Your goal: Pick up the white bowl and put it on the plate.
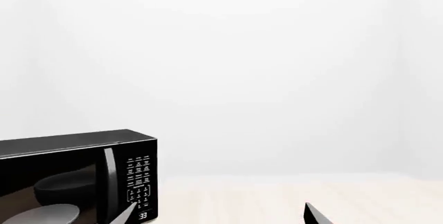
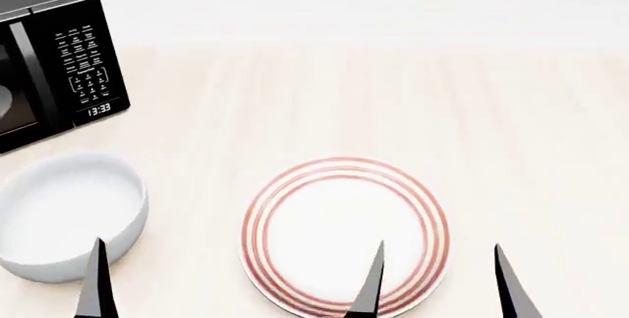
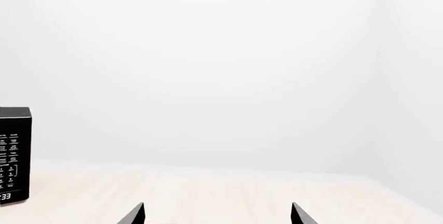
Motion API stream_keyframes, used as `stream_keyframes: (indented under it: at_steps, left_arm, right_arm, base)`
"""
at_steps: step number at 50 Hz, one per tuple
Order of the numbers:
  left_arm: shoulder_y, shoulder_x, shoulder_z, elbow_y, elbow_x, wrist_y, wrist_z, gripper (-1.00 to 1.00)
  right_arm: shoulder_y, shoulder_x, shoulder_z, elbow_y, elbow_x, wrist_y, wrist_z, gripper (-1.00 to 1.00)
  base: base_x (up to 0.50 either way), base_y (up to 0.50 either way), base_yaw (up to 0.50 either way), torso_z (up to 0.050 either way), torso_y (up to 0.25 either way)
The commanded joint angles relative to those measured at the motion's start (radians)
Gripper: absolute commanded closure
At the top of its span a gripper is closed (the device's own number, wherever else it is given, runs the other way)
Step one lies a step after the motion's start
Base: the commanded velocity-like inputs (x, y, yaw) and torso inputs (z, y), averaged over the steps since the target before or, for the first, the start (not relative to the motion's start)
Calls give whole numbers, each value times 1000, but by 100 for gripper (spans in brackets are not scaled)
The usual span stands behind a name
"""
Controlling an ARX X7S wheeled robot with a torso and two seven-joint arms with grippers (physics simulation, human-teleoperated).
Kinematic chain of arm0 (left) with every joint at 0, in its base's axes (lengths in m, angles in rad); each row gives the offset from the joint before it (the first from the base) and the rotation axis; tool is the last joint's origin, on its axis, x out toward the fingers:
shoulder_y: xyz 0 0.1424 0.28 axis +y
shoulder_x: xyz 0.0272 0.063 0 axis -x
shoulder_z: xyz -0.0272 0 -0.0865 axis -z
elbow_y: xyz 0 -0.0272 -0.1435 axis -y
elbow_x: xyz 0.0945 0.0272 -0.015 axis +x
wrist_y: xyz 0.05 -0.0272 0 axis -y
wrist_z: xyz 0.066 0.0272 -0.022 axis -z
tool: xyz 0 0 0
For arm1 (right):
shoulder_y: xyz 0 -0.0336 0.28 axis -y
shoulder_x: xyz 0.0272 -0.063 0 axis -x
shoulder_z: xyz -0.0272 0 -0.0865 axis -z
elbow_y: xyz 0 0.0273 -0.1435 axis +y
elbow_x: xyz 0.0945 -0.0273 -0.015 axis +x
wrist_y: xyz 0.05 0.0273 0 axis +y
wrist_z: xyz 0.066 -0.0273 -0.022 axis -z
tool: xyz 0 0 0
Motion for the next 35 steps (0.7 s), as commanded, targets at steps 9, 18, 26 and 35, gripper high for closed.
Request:
stream_keyframes:
  at_steps: [9, 18, 26, 35]
  left_arm:
    - [-3, -17, 11, 2, -6, 0, -18, -100]
    - [-5, -25, 13, 11, -7, -8, -28, -100]
    - [-16, -38, 7, 59, 0, -56, -45, -100]
    - [-123, -77, -31, 258, 9, -351, -80, -100]
  right_arm:
    - [-1, 11, -2, 1, 25, -10, 22, -100]
    - [0, 21, -12, 8, 18, -17, 33, -100]
    - [-2, 29, -27, 16, 12, -27, 38, -100]
    - [-4, 37, -37, 40, 8, -45, 45, -100]
  base:
    - [278, 0, 0, 0, 2]
    - [0, 0, 0, 0, 0]
    - [0, 0, 0, 0, 0]
    - [0, 0, 0, 0, 0]
